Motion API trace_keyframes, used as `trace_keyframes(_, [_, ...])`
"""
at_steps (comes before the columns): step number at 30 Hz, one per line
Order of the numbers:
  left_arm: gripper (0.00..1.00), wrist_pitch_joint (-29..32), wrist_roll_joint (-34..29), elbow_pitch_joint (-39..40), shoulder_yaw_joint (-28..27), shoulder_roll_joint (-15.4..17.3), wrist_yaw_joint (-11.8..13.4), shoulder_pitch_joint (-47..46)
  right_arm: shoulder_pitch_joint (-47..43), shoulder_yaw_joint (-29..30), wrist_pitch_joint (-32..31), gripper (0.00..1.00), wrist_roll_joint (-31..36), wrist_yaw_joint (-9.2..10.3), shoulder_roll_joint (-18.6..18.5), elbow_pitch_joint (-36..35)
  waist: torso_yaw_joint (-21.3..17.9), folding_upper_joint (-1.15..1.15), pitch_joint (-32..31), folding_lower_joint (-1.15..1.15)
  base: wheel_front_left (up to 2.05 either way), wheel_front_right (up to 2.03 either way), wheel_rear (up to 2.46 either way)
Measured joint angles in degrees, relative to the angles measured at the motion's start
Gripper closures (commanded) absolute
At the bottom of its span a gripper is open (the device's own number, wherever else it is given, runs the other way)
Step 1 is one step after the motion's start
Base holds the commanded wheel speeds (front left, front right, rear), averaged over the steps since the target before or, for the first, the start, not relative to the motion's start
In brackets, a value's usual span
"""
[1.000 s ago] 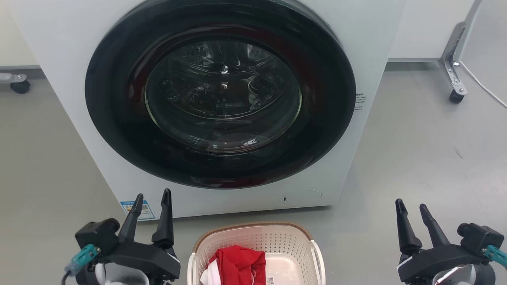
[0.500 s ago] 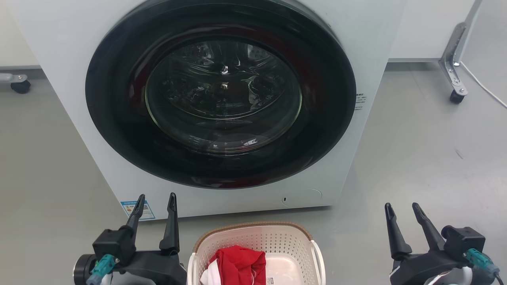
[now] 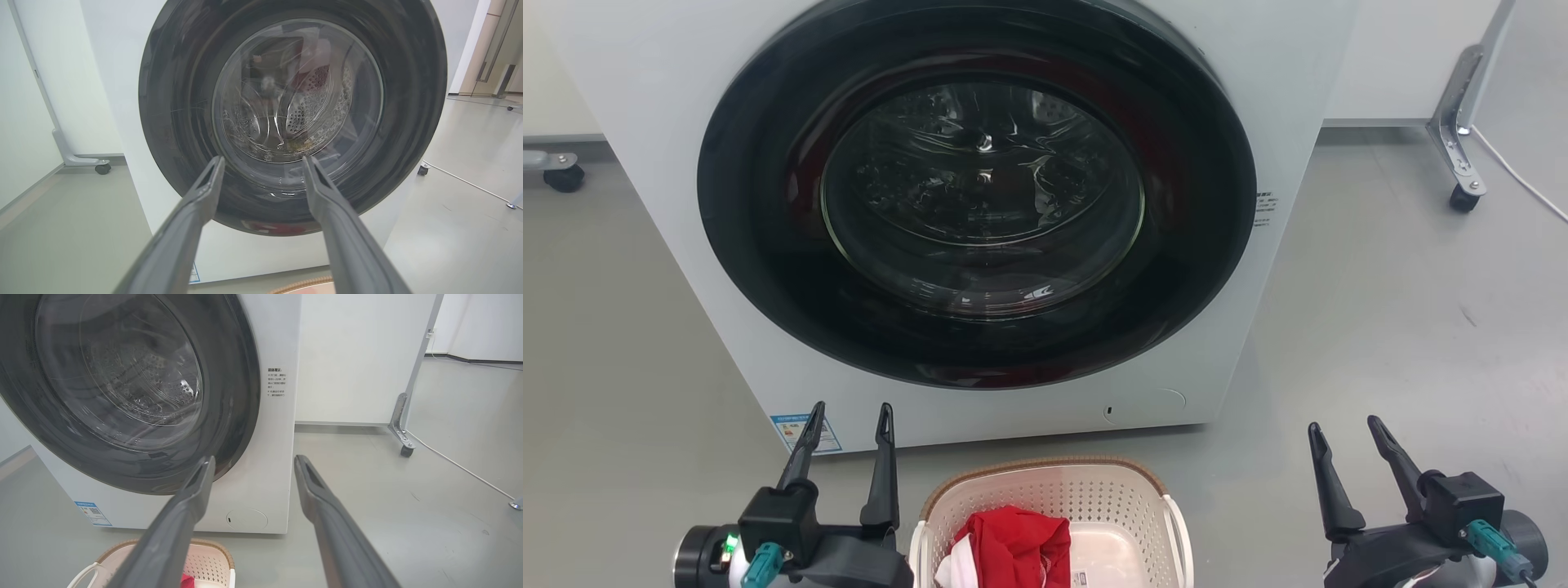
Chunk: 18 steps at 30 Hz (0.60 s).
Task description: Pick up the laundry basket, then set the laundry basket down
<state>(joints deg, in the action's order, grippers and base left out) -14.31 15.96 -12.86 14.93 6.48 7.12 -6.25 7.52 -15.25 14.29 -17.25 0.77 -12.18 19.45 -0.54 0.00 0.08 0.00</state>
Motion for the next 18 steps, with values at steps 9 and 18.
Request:
trace_keyframes(9, [0.0, 0.0, 0.07, -0.14, -1.07, -0.81, 0.0, 0.96, -0.01, 1.22, 0.0, 0.0, -0.01, 0.0, 0.35, -0.01, -0.08, 0.0, -0.03, 0.0, 0.0, 0.0, 0.0])
trace_keyframes(18, [0.0, 0.0, 0.08, -0.76, -1.71, -1.16, 0.0, 1.94, -0.01, 1.79, 0.0, 0.0, 0.01, -0.13, 0.88, -0.11, -0.05, 0.0, -0.1, 0.0, 0.0, 0.0, 0.0])
